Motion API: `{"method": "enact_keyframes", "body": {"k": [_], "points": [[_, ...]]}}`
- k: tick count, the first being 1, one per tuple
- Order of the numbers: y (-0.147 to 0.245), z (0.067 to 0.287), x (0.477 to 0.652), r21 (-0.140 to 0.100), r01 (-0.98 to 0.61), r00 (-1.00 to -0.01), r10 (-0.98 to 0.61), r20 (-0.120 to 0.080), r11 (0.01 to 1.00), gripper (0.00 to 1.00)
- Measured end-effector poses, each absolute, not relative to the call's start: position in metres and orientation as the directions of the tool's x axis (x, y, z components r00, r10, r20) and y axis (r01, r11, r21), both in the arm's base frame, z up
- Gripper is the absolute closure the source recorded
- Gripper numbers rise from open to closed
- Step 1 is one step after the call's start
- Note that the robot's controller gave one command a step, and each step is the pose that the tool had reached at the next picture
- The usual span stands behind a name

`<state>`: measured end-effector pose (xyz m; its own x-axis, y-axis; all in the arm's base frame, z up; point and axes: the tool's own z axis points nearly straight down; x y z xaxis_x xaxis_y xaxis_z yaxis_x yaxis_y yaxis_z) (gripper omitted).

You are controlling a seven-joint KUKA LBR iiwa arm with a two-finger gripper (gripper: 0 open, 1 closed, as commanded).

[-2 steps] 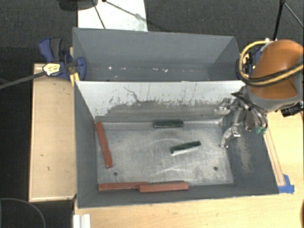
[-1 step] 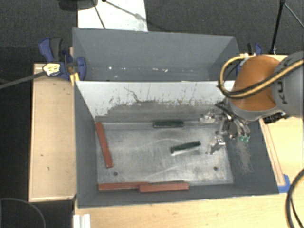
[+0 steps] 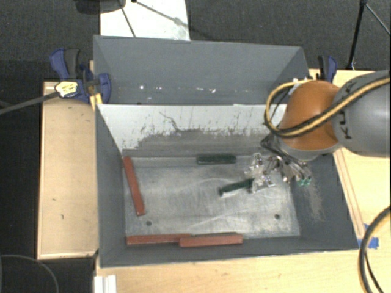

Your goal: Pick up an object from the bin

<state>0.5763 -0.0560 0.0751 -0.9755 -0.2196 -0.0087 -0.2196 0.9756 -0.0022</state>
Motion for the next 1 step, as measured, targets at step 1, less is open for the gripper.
{"method": "enact_keyframes", "body": {"k": [1], "points": [[-0.0560, 0.0751, 0.5763, -0.002, -0.220, -0.975, -0.220, -0.009, 0.975, 1.00]]}}
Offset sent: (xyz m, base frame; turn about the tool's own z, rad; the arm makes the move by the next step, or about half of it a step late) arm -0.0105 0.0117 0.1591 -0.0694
